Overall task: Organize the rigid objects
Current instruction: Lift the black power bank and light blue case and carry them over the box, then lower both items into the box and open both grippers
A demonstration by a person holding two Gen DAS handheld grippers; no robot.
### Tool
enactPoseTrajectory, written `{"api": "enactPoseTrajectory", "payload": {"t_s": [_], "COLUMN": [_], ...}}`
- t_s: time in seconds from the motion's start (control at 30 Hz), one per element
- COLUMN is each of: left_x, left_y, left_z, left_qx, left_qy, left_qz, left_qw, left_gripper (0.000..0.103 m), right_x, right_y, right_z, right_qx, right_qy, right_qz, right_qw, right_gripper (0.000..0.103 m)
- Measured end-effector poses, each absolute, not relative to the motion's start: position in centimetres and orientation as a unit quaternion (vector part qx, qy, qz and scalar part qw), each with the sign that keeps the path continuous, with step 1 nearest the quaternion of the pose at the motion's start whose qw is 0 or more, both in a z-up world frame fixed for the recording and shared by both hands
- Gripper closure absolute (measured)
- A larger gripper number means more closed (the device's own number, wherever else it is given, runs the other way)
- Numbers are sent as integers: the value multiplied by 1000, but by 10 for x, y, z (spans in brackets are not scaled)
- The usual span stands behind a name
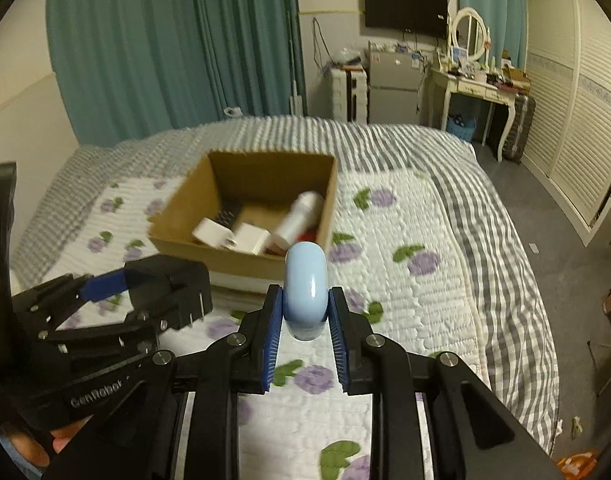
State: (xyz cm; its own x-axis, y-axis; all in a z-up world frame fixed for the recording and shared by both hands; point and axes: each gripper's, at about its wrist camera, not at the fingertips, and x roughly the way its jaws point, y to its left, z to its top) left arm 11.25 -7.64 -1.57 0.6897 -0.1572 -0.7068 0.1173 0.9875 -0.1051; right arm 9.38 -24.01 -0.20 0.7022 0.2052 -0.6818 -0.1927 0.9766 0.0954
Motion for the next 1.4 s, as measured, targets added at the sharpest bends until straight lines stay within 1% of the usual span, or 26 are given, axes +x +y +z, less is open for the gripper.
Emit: {"api": "enactPoseTrajectory", "payload": {"t_s": [0.27,0.4,0.5,0.67,0.8,1.1,1.27,1.4], "left_x": [115,128,145,181,213,263,280,295], "left_y": [-52,-44,-36,-32,-31,-37,-47,-49], "left_z": [45,54,52,33,6,-55,-75,-87], "left_qx": [-19,-10,-6,16,29,55,79,80], "left_qy": [334,329,332,345,362,409,422,439], "left_qz": [-71,-63,-57,-49,-46,-56,-70,-73], "left_qw": [940,942,942,937,930,909,901,892], "left_gripper": [36,36,36,36,36,36,36,36], "right_x": [89,106,125,165,204,290,327,340], "right_y": [-209,-196,-187,-178,-176,-171,-166,-162], "right_z": [55,67,66,53,33,-31,-66,-82], "right_qx": [-16,-14,-17,-9,2,24,36,36], "right_qy": [326,316,319,332,348,402,437,452], "right_qz": [128,142,150,160,162,167,166,165], "right_qw": [937,938,936,930,923,900,883,876], "right_gripper": [81,81,81,81,81,81,81,81]}}
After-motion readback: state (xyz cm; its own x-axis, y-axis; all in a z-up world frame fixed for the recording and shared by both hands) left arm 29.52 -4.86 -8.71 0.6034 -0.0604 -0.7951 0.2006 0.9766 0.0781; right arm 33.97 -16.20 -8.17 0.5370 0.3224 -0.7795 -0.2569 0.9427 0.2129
